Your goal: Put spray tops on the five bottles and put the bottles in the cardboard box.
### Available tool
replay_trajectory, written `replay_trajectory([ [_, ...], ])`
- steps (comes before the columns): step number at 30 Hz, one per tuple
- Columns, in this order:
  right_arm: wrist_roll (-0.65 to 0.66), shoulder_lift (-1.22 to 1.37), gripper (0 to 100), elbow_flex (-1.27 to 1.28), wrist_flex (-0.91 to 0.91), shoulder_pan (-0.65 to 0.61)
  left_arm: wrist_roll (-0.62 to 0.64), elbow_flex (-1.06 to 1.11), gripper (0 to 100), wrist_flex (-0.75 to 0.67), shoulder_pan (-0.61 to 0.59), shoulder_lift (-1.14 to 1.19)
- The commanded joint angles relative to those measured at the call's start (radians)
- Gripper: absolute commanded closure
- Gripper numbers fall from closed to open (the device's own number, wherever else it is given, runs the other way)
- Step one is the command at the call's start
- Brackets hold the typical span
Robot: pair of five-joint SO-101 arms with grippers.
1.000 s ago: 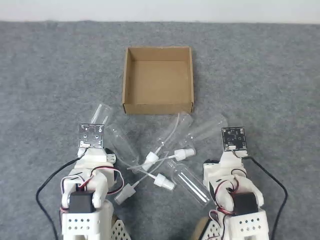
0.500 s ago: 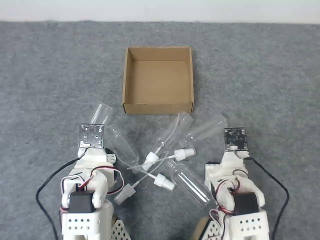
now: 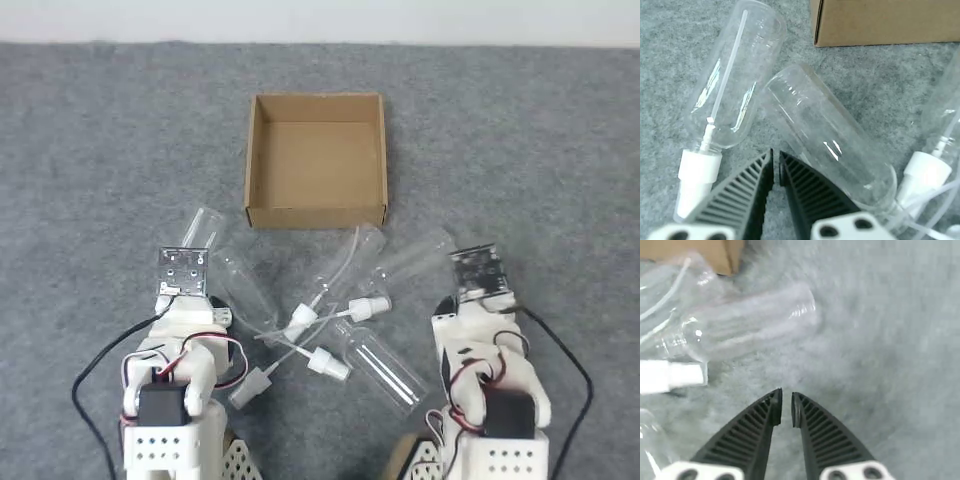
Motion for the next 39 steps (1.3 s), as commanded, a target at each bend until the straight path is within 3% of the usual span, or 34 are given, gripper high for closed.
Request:
replay_trajectory([
  [1,0.143,0.022,98.9,-0.115,-0.024,0.012,-0.008,-0.012,99,0.005,0.003,-0.021],
  [10,0.143,0.033,98.9,-0.233,-0.001,0.004,-0.008,-0.012,99,0.005,0.003,-0.021],
  [17,0.198,0.036,98.8,-0.377,0.102,-0.076,-0.008,-0.012,99,0.005,0.003,-0.021],
  [23,0.264,0.036,98.6,-0.436,0.116,-0.074,-0.008,-0.012,99,0.005,0.003,-0.021],
  [28,0.267,0.036,92.5,-0.485,0.156,-0.076,-0.008,-0.012,99,0.005,0.003,-0.021],
  [39,0.272,0.101,92.4,-0.608,0.193,-0.082,-0.008,-0.012,99,0.005,0.003,-0.021],
])
